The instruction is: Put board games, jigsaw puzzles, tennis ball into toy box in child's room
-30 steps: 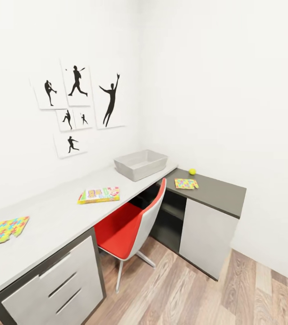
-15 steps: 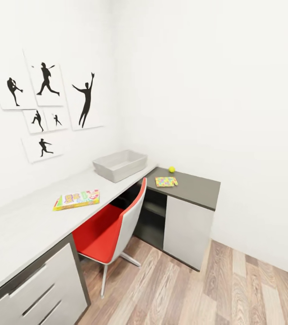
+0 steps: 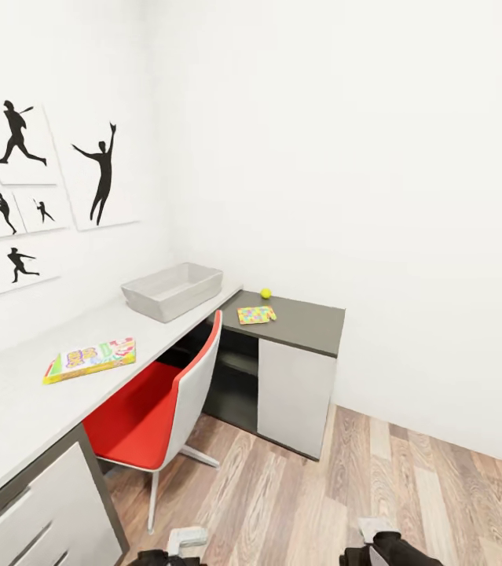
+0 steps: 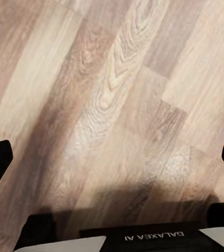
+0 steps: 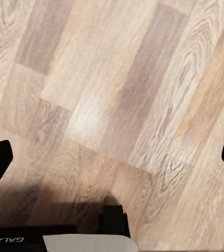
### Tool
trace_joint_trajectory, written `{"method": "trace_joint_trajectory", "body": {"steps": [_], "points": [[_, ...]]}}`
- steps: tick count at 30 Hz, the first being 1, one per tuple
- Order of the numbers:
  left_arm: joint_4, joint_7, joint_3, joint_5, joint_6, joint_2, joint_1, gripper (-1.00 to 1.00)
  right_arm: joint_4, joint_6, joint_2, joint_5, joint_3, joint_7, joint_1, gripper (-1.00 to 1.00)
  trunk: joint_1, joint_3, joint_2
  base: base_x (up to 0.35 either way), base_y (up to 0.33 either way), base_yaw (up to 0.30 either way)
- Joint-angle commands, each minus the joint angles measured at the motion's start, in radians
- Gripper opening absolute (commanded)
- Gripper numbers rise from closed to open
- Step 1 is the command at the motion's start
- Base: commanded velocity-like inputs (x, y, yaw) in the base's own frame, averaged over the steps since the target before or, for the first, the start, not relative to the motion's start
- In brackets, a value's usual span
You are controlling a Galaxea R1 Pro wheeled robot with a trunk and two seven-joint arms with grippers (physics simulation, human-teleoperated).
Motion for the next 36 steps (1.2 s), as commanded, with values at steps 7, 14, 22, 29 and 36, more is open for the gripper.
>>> {"method": "trace_joint_trajectory", "body": {"steps": [7, 14, 22, 29, 36], "points": [[-0.003, 0.001, 0.002, 0.069, 0.037, -0.025, -0.093, 1.0, -0.049, 0.04, -0.007, -0.011, -0.003, 0.001, -0.084, 1.0, 0.0, -0.001, -0.001, 0.0, 0.0, -0.279], [-0.004, 0.002, 0.003, 0.1, 0.063, -0.042, -0.149, 1.0, -0.125, 0.101, -0.016, -0.03, -0.004, 0.001, -0.128, 1.0, 0.0, -0.001, -0.001, 0.0, 0.0, -0.272], [-0.004, 0.012, 0.003, 0.118, 0.099, -0.053, -0.209, 1.0, -0.241, 0.158, -0.027, -0.043, -0.006, 0.001, -0.146, 1.0, 0.0, -0.001, -0.001, 0.0, 0.0, -0.266], [-0.022, 0.033, 0.004, 0.124, 0.118, -0.058, -0.229, 1.0, -0.275, 0.173, -0.033, -0.046, -0.007, 0.001, -0.153, 1.0, 0.0, -0.001, -0.001, 0.0, 0.0, -0.265], [-0.059, 0.044, 0.005, 0.155, 0.13, -0.061, -0.241, 1.0, -0.293, 0.186, -0.051, -0.049, -0.006, 0.002, -0.16, 1.0, 0.0, -0.001, -0.001, 0.0, 0.0, -0.27]]}}
